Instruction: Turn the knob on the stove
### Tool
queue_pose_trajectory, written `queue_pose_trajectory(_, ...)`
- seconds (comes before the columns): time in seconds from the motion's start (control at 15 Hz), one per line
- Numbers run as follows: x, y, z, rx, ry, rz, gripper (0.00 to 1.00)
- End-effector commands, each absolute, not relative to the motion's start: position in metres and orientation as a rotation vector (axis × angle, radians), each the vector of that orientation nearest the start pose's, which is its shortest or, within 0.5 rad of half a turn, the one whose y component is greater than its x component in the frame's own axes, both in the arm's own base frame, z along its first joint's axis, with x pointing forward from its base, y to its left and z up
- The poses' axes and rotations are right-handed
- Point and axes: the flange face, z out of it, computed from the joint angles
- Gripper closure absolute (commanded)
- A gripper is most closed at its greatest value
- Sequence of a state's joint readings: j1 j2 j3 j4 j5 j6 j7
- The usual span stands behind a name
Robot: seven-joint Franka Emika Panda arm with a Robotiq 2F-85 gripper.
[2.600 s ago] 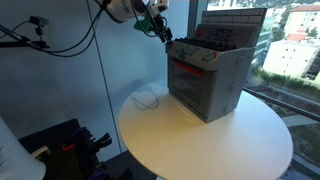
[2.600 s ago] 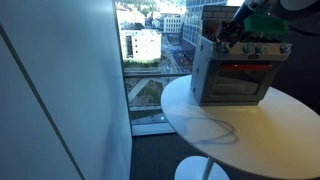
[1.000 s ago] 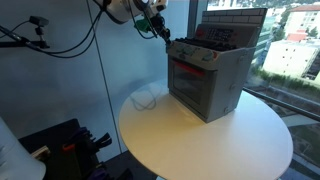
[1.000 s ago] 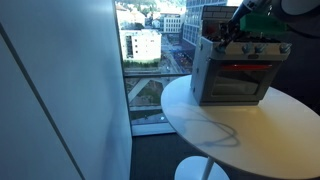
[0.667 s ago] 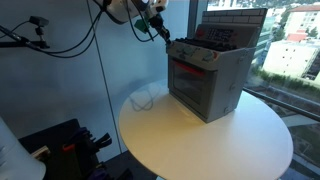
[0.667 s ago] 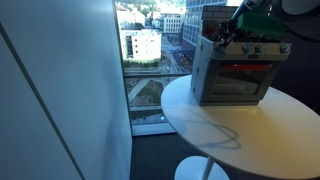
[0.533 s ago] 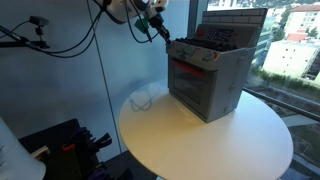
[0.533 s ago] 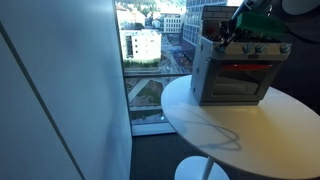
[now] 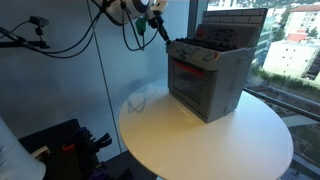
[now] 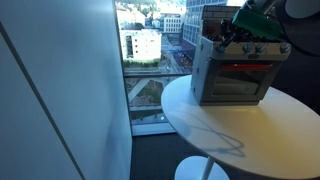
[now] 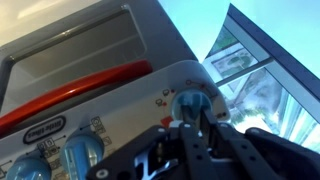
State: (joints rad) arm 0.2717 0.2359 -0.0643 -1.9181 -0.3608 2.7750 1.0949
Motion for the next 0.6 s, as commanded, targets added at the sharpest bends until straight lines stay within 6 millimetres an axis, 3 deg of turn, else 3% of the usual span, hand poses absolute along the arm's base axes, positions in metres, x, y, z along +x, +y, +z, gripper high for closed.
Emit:
queue_pose_trajectory(0.0,0.6269,0.1337,0.4540,-2.554,0.954,-0.965,0.95)
queue_pose_trajectory(0.53,0.6191,0.1258,0.4516,-2.325,1.144,-0.969,0.96)
